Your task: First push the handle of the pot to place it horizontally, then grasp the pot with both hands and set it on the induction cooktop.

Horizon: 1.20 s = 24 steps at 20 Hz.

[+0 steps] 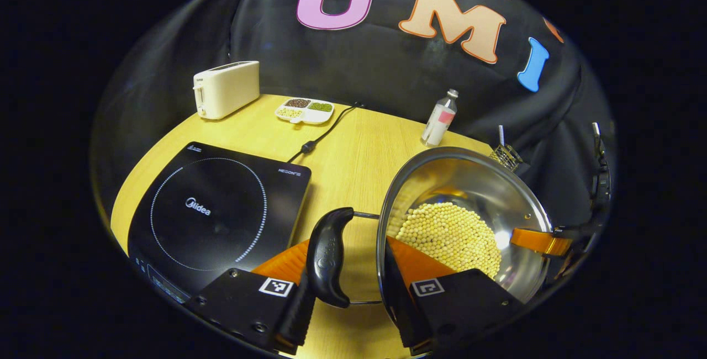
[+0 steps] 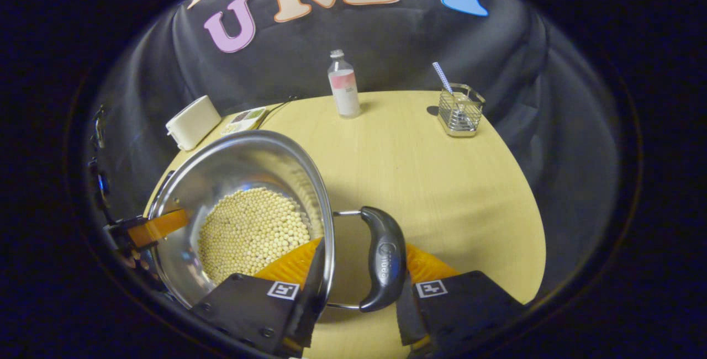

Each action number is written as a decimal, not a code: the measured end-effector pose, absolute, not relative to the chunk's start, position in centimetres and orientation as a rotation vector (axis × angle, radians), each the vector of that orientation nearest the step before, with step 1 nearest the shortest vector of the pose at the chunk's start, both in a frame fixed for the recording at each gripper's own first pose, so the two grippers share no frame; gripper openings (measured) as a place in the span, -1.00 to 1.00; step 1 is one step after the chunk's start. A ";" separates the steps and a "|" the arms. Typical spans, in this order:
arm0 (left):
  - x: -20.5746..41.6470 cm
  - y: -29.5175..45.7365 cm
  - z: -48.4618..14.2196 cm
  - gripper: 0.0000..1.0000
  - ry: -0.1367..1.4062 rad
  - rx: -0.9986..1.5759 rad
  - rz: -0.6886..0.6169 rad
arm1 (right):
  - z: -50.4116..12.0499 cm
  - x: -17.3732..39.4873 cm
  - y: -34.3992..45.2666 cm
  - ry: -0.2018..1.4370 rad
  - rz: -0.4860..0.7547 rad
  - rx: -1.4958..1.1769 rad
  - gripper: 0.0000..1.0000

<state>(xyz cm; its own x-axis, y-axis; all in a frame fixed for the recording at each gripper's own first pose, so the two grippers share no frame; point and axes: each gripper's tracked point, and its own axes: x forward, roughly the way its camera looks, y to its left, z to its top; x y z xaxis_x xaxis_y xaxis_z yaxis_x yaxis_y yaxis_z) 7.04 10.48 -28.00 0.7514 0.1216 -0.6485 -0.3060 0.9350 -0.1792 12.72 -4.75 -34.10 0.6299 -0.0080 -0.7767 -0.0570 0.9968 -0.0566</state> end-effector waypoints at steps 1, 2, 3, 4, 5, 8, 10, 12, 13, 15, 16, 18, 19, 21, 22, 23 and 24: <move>6.7 11.3 -27.7 0.27 0.684 -0.285 0.233 | -34.0 12.4 -4.0 0.887 0.024 -0.079 0.12; 6.3 12.1 -27.5 0.27 0.690 -0.291 0.226 | -33.9 11.9 -3.0 0.889 0.014 -0.082 0.12; 5.9 12.7 -27.5 0.27 0.704 -0.303 0.215 | -33.8 11.5 -2.3 0.887 0.004 -0.082 0.12; 5.4 13.5 -27.5 0.27 0.715 -0.316 0.204 | -33.6 11.0 -1.4 0.885 -0.008 -0.080 0.12; 5.2 14.4 -27.3 0.27 0.719 -0.315 0.191 | -33.6 10.6 -0.5 0.881 -0.020 -0.076 0.12; 4.3 17.2 -26.7 0.27 0.722 -0.295 0.168 | -33.7 9.6 2.4 0.880 -0.046 -0.062 0.12; 3.7 19.3 -26.3 0.27 0.723 -0.284 0.158 | -33.8 9.0 4.6 0.875 -0.060 -0.053 0.12; 3.0 21.7 -25.9 0.27 0.724 -0.282 0.158 | -34.1 8.7 7.1 0.873 -0.064 -0.043 0.12; 2.7 23.0 -25.7 0.27 0.722 -0.280 0.160 | -34.4 8.7 8.4 0.872 -0.063 -0.042 0.12; 2.1 25.6 -25.6 0.27 0.722 -0.279 0.165 | -34.9 9.0 11.0 0.867 -0.058 -0.045 0.12; 1.8 26.9 -25.7 0.27 0.725 -0.281 0.171 | -35.0 9.0 12.4 0.864 -0.055 -0.043 0.12; 1.1 29.6 -25.7 0.27 0.728 -0.277 0.183 | -35.9 9.2 15.0 0.871 -0.046 -0.038 0.12; 0.9 30.8 -25.8 0.27 0.729 -0.277 0.190 | -36.4 9.2 16.3 0.876 -0.040 -0.037 0.12; 0.2 33.2 -26.3 0.27 0.741 -0.282 0.207 | -37.5 9.5 18.6 0.892 -0.025 -0.037 0.12; -0.1 34.2 -26.5 0.27 0.749 -0.287 0.215 | -38.1 9.8 19.6 0.900 -0.017 -0.036 0.12; -0.2 35.2 -26.7 0.27 0.752 -0.287 0.221 | -38.5 10.1 20.6 0.905 -0.010 -0.036 0.12; -0.3 36.1 -26.9 0.27 0.753 -0.288 0.226 | -38.9 10.2 21.5 0.912 -0.004 -0.038 0.12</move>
